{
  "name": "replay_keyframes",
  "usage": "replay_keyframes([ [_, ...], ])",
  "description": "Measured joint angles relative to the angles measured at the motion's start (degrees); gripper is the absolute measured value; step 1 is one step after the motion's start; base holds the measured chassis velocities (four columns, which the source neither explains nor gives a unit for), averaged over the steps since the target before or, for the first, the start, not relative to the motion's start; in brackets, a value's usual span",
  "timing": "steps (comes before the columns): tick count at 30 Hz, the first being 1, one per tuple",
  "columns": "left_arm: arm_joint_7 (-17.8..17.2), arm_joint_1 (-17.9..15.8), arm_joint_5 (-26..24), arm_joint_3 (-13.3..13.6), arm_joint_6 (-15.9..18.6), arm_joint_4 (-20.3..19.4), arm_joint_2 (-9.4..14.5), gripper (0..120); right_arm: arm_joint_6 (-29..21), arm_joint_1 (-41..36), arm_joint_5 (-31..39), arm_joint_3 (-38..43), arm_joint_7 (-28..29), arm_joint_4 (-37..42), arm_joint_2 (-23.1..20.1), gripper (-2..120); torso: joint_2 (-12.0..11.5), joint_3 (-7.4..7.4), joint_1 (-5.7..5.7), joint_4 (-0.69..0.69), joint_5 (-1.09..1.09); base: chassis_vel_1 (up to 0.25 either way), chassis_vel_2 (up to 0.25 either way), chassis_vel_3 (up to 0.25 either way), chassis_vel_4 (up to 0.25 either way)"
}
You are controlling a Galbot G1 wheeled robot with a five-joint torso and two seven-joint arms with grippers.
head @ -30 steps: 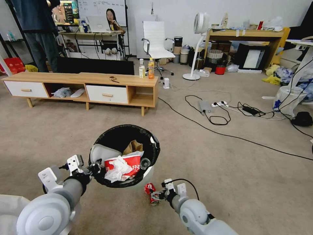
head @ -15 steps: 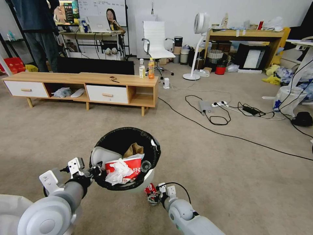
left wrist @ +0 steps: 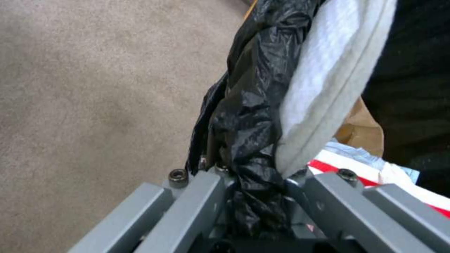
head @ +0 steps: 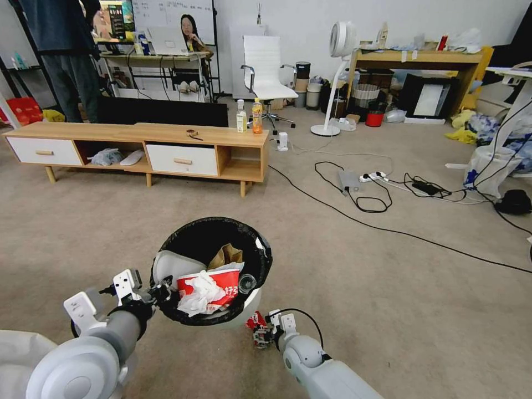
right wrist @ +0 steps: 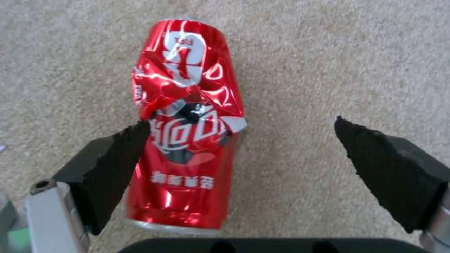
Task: Pick up the trash bin and place the garbage on the floor into it.
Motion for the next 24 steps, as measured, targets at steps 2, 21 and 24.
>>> replay_keyframes([
  [2, 0.0, 0.01, 0.0, -0.02, 0.0, 0.0, 0.05, 4, 0.14, 0.16, -0.19, 0.01, -0.23, -0.6, 0.12, 100, 0.0, 0.0, 0.0, 0.0, 0.0, 0.0, 0.0, 0.0, 0.0],
  [21, 0.09, -0.26, -0.05, -0.08, 0.0, 0.0, 0.07, 4, 0.68, 0.9, -1.73, -0.23, -2.6, -2.34, 0.13, 70, 0.0, 0.0, 0.0, 0.0, 0.0, 0.0, 0.0, 0.0, 0.0],
  [24, 0.1, -0.3, -0.04, 0.03, 0.0, 0.09, 0.01, 4, 0.66, 1.08, -1.73, -0.21, -2.74, -1.78, -0.15, 58, 0.0, 0.0, 0.0, 0.0, 0.0, 0.0, 0.0, 0.0, 0.0],
])
